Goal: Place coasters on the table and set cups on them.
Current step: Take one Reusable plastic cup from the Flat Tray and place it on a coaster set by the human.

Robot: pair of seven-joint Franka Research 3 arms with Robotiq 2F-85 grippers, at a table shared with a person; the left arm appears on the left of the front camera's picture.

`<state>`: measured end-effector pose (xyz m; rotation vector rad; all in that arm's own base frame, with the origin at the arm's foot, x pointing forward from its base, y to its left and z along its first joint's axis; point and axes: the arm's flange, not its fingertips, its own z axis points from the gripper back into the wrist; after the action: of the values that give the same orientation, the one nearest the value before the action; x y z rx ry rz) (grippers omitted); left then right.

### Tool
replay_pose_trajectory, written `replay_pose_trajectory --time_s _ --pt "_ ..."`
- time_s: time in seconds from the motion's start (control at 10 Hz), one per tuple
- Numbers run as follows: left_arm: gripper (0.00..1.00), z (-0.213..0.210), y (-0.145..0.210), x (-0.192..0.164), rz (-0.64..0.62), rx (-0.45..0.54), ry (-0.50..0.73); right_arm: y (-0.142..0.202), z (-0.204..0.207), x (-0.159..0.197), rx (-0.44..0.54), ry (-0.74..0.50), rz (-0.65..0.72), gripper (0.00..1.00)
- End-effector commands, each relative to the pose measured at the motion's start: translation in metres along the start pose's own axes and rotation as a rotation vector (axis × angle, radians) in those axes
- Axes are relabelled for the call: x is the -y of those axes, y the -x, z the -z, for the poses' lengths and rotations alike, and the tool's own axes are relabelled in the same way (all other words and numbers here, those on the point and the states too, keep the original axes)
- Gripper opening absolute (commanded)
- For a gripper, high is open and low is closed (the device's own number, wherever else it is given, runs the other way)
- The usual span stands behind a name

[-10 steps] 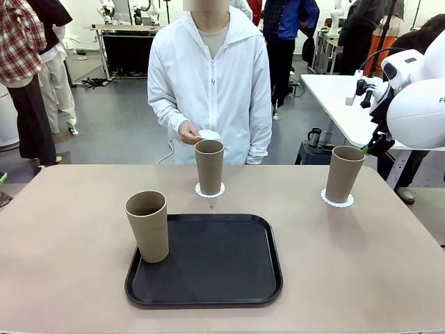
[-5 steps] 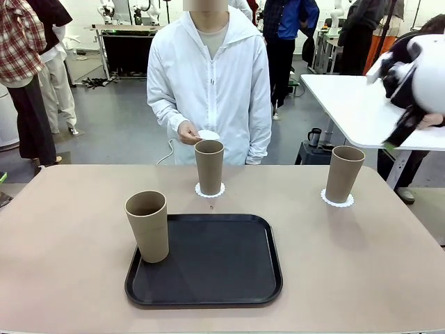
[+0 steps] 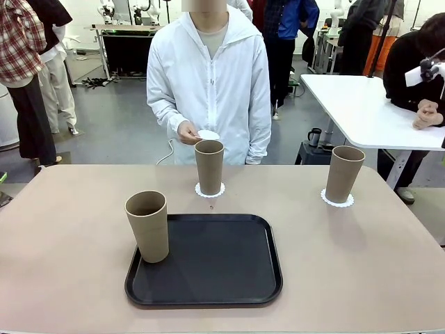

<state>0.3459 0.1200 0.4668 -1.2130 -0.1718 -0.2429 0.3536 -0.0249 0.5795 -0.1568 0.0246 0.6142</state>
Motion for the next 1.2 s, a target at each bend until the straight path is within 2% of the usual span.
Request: replay_pose_trajectory --time_s 0.0,0.1,0.2,0.3,0.4,0.6,0.7,0.8,1.1 --pt "1.0 -0.001 0.0 0.002 0.006 0.006 0.005 -0.007 0.013 -0.005 0.101 -0.098 0.043 1.0" --pt "1.0 -0.001 0.0 0.002 0.006 0.006 0.005 -0.007 0.021 -0.007 0.273 -0.025 -0.007 1.0" --pt "1.0 -0.001 0.0 0.002 0.006 0.006 0.005 -0.001 0.006 -0.003 0.019 -0.047 0.002 1.0" --pt "1.0 -0.001 0.0 0.002 0.006 0.006 0.005 -0.001 0.006 -0.003 0.019 -0.047 0.002 1.0" --pt "1.0 -0.001 0.0 0.002 0.006 0.006 0.005 -0.006 0.009 -0.003 0.109 -0.054 0.004 1.0" --pt "1.0 -0.001 0.0 0.002 0.006 0.006 0.005 -0.003 0.023 0.033 0.211 -0.499 0.167 1.0" --pt "1.0 -0.001 0.0 0.002 0.006 0.006 0.005 -0.002 0.029 0.049 0.217 -0.71 0.237 1.0" --pt "1.0 -0.001 0.0 0.002 0.006 0.006 0.005 -0.001 0.039 0.068 0.254 -0.875 0.329 1.0" --pt "1.0 -0.001 0.0 0.002 0.006 0.006 0.005 0.021 0.098 0.121 0.319 -1.157 0.463 1.0"
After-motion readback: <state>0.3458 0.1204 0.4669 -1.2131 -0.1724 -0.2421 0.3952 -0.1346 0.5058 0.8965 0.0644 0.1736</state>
